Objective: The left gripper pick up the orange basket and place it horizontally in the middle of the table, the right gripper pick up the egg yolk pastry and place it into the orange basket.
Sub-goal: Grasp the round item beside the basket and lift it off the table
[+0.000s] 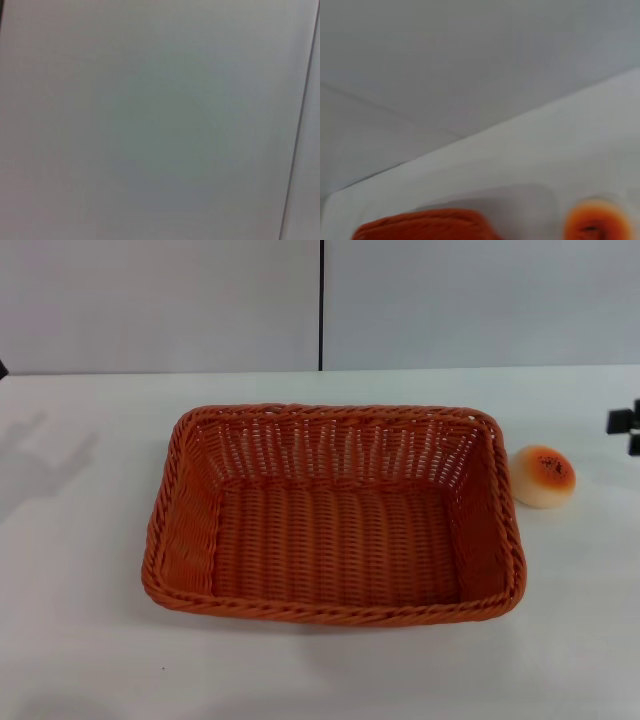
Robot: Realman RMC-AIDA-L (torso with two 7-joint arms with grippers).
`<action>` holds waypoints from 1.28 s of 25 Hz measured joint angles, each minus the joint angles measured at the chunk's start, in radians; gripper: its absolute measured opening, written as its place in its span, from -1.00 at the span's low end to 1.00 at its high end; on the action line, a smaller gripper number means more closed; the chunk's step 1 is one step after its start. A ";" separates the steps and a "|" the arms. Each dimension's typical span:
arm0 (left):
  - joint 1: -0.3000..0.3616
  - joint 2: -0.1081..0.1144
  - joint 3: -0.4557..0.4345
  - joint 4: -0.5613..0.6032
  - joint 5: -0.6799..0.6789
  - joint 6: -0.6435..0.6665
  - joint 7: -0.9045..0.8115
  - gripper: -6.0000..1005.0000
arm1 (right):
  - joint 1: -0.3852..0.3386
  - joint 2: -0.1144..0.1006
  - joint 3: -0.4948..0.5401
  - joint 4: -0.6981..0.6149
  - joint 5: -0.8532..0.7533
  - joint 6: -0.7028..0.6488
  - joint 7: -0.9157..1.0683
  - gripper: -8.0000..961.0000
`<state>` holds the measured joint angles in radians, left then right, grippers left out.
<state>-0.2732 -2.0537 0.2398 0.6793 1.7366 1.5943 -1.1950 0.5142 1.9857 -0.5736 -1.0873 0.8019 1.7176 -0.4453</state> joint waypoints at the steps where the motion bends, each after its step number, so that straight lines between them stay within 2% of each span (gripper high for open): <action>1: 0.004 0.000 0.000 0.004 -0.003 0.007 0.001 0.66 | -0.008 -0.002 0.008 0.011 -0.024 -0.022 0.005 0.08; 5: 0.006 0.003 -0.001 0.005 -0.006 0.016 0.002 0.66 | -0.010 -0.016 0.011 0.075 -0.036 -0.048 0.000 0.07; 6: 0.007 0.003 -0.001 0.005 -0.007 0.016 0.003 0.66 | -0.001 -0.027 0.003 0.137 -0.037 -0.072 -0.017 0.07; 9: 0.006 0.000 -0.001 0.001 -0.010 0.014 0.010 0.66 | 0.022 -0.038 -0.001 0.211 -0.037 -0.095 -0.050 0.07; 11: 0.005 -0.003 -0.001 -0.022 -0.022 0.014 0.033 0.66 | 0.060 -0.051 -0.013 0.318 -0.038 -0.133 -0.092 0.07; 20: 0.001 -0.003 0.006 -0.046 -0.032 0.022 0.052 0.66 | 0.097 -0.058 -0.091 0.431 -0.040 -0.242 -0.114 0.07; 32: -0.002 -0.003 0.003 -0.054 -0.032 0.015 0.053 0.66 | 0.083 -0.040 -0.089 0.439 -0.035 -0.312 -0.128 0.06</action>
<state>-0.2755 -2.0565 0.2433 0.6254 1.7041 1.6097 -1.1423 0.5974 1.9461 -0.6622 -0.6484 0.7671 1.4056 -0.5736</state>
